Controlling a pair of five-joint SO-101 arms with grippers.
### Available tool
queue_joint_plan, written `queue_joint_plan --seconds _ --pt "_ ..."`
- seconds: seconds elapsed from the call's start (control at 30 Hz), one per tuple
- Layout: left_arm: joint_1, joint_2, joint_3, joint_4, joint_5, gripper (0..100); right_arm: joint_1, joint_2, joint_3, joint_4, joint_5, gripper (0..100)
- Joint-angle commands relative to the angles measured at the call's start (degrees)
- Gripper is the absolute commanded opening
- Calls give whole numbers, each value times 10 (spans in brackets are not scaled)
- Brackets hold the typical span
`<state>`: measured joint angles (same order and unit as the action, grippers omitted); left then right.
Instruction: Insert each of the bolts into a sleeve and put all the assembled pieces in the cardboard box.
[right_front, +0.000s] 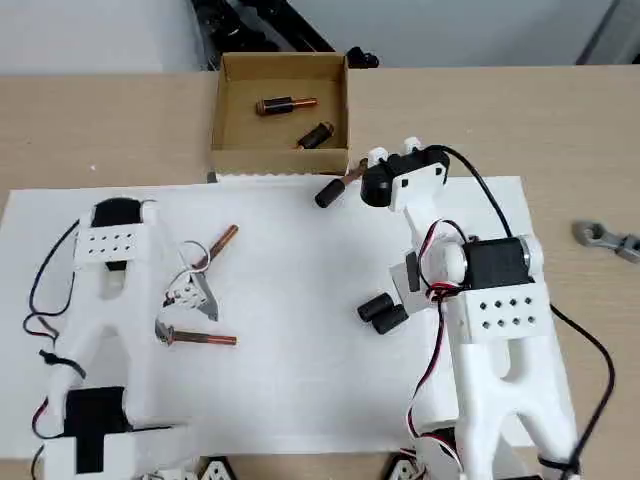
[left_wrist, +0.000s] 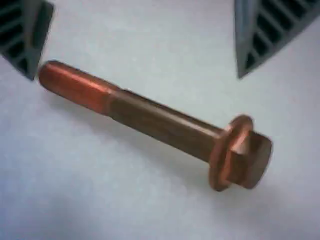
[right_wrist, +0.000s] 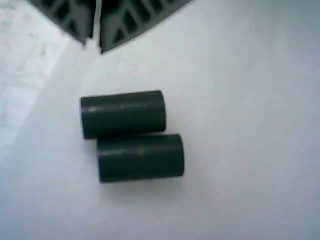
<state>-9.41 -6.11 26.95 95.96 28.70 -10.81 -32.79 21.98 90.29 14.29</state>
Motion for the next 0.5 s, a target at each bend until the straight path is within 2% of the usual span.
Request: queue_joint_plan --seconds 0.0,0.47 --pt "4 -2 12 -23 -3 243 3 -22 -25 -10 -2 4" --pt "4 -3 166 -197 14 239 3 -22 -25 -5 -6 4"
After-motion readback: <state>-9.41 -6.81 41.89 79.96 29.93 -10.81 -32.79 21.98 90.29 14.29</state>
